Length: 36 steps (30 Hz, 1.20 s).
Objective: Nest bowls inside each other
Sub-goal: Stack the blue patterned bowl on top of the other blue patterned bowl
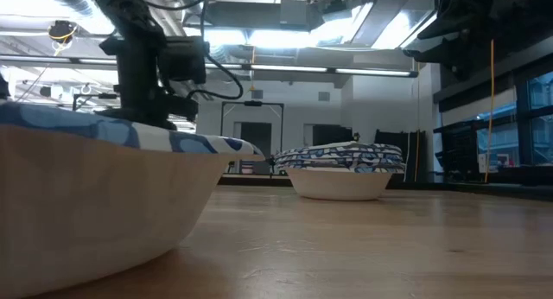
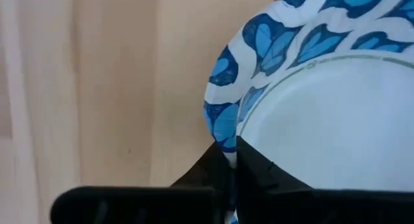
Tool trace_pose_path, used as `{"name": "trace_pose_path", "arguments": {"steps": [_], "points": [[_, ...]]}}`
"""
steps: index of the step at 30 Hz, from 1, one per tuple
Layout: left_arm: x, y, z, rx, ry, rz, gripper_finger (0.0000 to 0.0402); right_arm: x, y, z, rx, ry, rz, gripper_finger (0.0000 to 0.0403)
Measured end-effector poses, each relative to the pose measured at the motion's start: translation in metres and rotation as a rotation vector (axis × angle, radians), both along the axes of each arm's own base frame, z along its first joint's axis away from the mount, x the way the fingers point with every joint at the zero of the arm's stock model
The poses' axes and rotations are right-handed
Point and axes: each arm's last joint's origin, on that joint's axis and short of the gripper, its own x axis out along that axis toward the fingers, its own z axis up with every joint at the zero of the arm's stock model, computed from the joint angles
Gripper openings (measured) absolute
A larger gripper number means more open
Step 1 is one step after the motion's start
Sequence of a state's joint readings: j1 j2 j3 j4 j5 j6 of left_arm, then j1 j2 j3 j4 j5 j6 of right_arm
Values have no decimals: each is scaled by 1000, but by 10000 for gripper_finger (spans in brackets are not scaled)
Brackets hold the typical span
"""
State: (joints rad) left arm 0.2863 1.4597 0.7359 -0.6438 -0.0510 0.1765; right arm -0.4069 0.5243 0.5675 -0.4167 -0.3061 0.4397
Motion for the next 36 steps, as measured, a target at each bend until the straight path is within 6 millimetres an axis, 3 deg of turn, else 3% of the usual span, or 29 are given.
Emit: {"name": "trace_pose_path", "arguments": {"steps": [5,12,16,22,27,36], "points": [[4,26,15,-135,-106,229,3,0,0,0,0,0,0,198],[14,62,54,-503,-340,573,1,0,0,0,3,4,0,198],[34,64,84,-627,-490,577,1,-1,0,-1,6,14,1,198],[69,68,116,-618,-598,544,1,-1,0,-1,2,14,2,198],[100,73,112,-526,-588,545,0,-1,0,-1,1,14,3,198],[145,84,78,-519,-560,581,0,-1,1,-2,-20,21,21,198]]}}
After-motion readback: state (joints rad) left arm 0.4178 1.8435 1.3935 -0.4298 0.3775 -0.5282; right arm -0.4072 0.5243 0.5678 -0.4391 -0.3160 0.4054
